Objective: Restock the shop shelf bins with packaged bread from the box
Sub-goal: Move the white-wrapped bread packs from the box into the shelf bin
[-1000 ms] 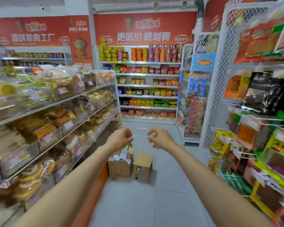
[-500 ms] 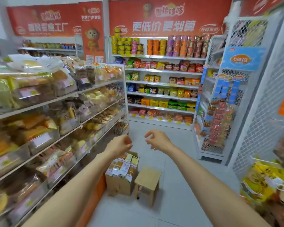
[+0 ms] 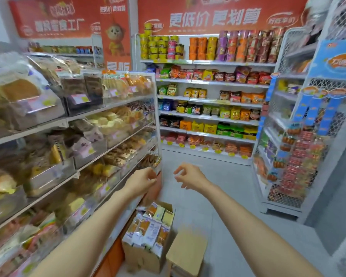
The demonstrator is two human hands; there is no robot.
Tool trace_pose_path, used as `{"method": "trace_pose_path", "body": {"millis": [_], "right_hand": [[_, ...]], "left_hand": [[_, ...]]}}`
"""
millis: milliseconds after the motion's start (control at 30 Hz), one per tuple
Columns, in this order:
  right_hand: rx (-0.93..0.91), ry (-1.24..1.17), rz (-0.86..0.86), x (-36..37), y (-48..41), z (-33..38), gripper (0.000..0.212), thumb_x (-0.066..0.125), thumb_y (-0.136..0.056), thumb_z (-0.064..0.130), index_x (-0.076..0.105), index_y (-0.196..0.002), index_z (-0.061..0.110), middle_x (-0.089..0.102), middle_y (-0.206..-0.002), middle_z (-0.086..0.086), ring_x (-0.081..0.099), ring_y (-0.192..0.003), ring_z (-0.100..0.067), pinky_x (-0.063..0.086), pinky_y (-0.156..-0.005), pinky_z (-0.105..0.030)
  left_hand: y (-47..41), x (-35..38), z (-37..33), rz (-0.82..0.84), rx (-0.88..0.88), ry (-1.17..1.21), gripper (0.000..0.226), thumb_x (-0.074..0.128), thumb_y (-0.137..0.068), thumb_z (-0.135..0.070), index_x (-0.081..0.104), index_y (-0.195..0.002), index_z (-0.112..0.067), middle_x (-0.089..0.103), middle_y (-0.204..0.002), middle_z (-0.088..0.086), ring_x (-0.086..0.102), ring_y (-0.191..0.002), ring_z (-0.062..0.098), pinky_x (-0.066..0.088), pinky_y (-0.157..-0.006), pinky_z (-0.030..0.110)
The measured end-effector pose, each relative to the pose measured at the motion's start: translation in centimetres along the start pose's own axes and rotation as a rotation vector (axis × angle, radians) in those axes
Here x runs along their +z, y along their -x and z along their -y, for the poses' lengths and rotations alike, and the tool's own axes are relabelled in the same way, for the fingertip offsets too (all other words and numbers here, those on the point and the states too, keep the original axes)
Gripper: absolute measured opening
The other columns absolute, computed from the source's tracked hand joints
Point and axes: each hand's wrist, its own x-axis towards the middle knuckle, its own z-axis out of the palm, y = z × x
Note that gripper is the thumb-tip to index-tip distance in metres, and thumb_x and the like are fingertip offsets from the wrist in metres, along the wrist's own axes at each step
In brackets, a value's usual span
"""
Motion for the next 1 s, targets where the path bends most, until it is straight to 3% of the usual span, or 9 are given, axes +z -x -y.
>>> {"method": "trace_pose_path", "body": {"millis": [267,433,600,700,1000], "right_hand": [[0.006,0.0,0.006,-2.3,-13.8,-2.5,0.007,0.057,-0.09,0.018,0.059,-0.094,0.024,0.068,-0.092,-0.007,0.069,-0.08,-0.026,0.057,-0.073,-0.036],[-0.022,-0.01,0.017,-2.3,-20.2,-4.2,0.01,0.056,-0.088,0.016,0.059,-0.092,0.024,0.068,-0.093,-0.01,0.069,-0.079,-0.029,0.058,-0.072,-0.039],[-0.105,-0.004,0.083,-2.2,-27.9,-6.2,0.014,0.056,-0.085,0.014,0.059,-0.088,0.028,0.066,-0.094,-0.006,0.065,-0.084,-0.025,0.055,-0.079,-0.042],[-0.155,-0.018,0.113,-2.4,-32.8,-7.7,0.012,0.058,-0.086,0.014,0.06,-0.09,0.025,0.067,-0.092,-0.009,0.062,-0.076,-0.023,0.055,-0.075,-0.038],[-0.303,0.024,0.332,-3.8,-46.6,-11.5,0.009,0.06,-0.088,0.014,0.062,-0.093,0.021,0.058,-0.071,0.006,0.059,-0.064,-0.015,0.054,-0.073,-0.034]], "left_hand": [[-13.9,1.5,1.8,0.017,0.002,-0.026,0.02,0.056,-0.091,-0.021,0.062,-0.106,-0.011,0.065,-0.111,0.004,0.058,-0.103,0.02,0.04,-0.077,0.026],[-18.8,3.4,3.0,0.041,-0.015,0.0,0.017,0.056,-0.091,-0.021,0.062,-0.104,-0.011,0.065,-0.109,0.002,0.059,-0.101,0.019,0.045,-0.083,0.03],[-24.4,5.1,4.9,0.019,-0.091,-0.001,0.017,0.057,-0.091,-0.024,0.062,-0.104,-0.013,0.065,-0.106,0.002,0.06,-0.097,0.017,0.048,-0.084,0.032],[-28.0,6.2,5.3,-0.003,-0.139,-0.026,0.02,0.057,-0.091,-0.024,0.061,-0.106,-0.011,0.066,-0.107,0.003,0.06,-0.099,0.018,0.048,-0.084,0.031],[-37.8,9.3,5.0,-0.087,-0.35,-0.013,0.02,0.057,-0.091,-0.026,0.062,-0.107,-0.014,0.065,-0.108,0.002,0.06,-0.101,0.016,0.047,-0.085,0.029]]}}
